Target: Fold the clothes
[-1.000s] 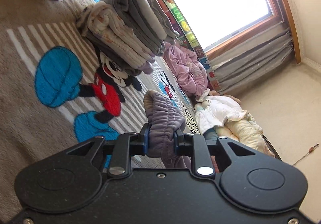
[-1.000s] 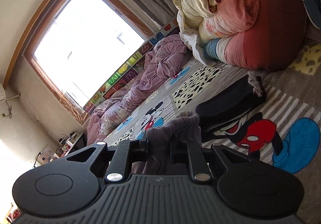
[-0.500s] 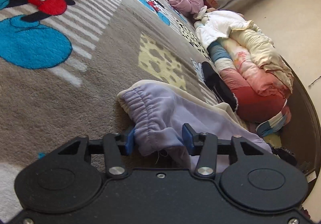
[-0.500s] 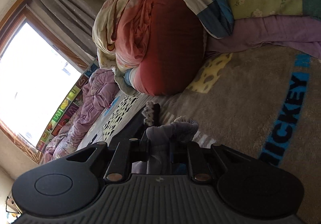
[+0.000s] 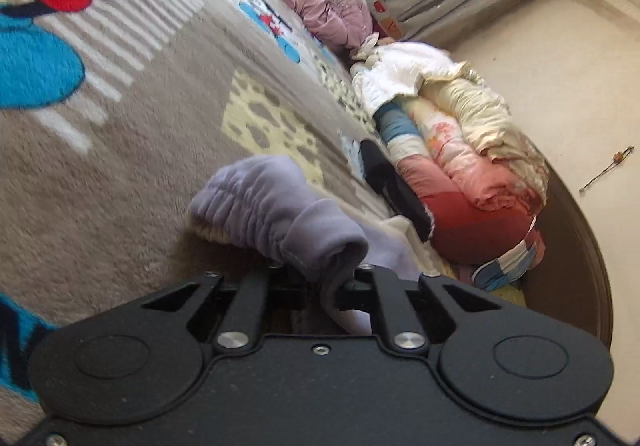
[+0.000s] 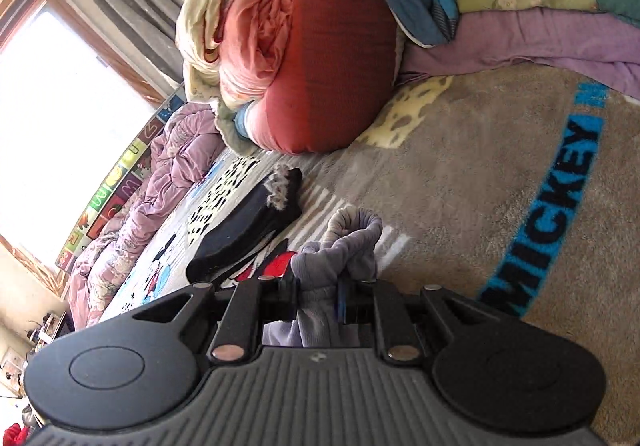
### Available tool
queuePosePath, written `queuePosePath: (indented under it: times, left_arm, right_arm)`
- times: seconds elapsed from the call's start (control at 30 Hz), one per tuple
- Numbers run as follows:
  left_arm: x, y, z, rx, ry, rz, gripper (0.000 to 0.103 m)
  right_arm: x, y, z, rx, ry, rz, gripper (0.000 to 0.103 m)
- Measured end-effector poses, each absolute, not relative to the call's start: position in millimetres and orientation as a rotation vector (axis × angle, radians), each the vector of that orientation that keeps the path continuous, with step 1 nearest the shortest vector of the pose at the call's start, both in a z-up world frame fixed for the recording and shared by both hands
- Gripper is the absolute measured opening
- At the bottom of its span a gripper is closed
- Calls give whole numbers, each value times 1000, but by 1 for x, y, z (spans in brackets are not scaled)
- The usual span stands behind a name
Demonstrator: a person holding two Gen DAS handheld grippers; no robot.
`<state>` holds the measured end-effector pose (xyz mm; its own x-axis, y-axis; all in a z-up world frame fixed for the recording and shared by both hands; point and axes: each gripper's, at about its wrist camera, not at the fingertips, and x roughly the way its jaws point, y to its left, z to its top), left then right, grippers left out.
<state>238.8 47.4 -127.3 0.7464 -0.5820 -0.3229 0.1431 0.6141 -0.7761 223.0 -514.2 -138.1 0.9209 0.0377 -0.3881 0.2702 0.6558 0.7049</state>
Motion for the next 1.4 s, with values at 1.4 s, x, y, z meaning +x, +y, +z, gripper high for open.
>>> queuePosePath:
  times: [1.4]
  left_arm:
    - [204, 285, -107, -719, 580, -10, 43]
  right_arm:
    - [210, -368, -131, 469, 617, 59, 47]
